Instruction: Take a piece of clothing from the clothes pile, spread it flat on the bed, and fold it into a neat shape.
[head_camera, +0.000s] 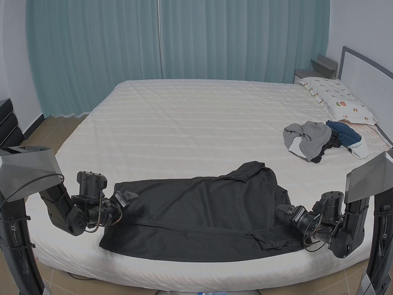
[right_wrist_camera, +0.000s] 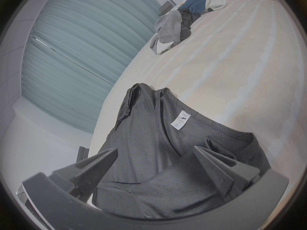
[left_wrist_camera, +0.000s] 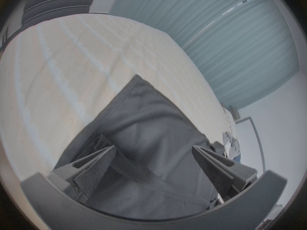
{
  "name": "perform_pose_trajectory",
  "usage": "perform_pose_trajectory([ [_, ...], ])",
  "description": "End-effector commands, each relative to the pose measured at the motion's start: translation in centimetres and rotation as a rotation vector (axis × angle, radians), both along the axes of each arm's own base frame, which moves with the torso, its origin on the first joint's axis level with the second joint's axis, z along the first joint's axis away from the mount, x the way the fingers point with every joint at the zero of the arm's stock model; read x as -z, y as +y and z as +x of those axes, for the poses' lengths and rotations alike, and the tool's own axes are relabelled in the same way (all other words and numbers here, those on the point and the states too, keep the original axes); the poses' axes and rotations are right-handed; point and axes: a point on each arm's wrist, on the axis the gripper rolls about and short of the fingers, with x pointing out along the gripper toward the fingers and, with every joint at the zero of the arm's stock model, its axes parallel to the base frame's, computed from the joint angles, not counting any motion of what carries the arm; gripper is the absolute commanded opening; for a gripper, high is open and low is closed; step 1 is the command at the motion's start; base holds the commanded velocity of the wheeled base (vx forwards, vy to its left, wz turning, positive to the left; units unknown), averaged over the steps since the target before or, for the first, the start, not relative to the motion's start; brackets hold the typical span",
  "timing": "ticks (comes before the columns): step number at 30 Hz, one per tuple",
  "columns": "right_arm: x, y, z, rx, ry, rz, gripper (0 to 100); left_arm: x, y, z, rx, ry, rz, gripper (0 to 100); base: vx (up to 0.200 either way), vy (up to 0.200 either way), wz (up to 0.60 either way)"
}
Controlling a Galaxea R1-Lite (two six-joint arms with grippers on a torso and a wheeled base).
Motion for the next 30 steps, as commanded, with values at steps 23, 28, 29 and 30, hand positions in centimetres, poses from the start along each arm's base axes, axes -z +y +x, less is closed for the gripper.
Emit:
perform_pose_trajectory([
  [23, -0.2, 0.0, 0.0, 0.000, -0.011, 0.001, 100, 0.8, 5.4, -0.6, 0.123, -0.027, 0.034, 100, 0.000, 0.000, 0.00],
  [28, -0.2, 0.0, 0.0, 0.000, -0.010, 0.001, 100, 1.9, 4.9, -0.6, 0.159, -0.008, 0.073, 100, 0.000, 0.000, 0.00],
  [29, -0.2, 0.0, -0.1, 0.000, -0.008, 0.001, 100, 1.9, 4.6, -0.6, 0.170, -0.016, 0.076, 100, 0.000, 0.000, 0.00],
  [30, -0.2, 0.0, -0.1, 0.000, -0.008, 0.001, 100, 1.9, 4.5, -0.6, 0.172, -0.019, 0.077, 100, 0.000, 0.000, 0.00],
])
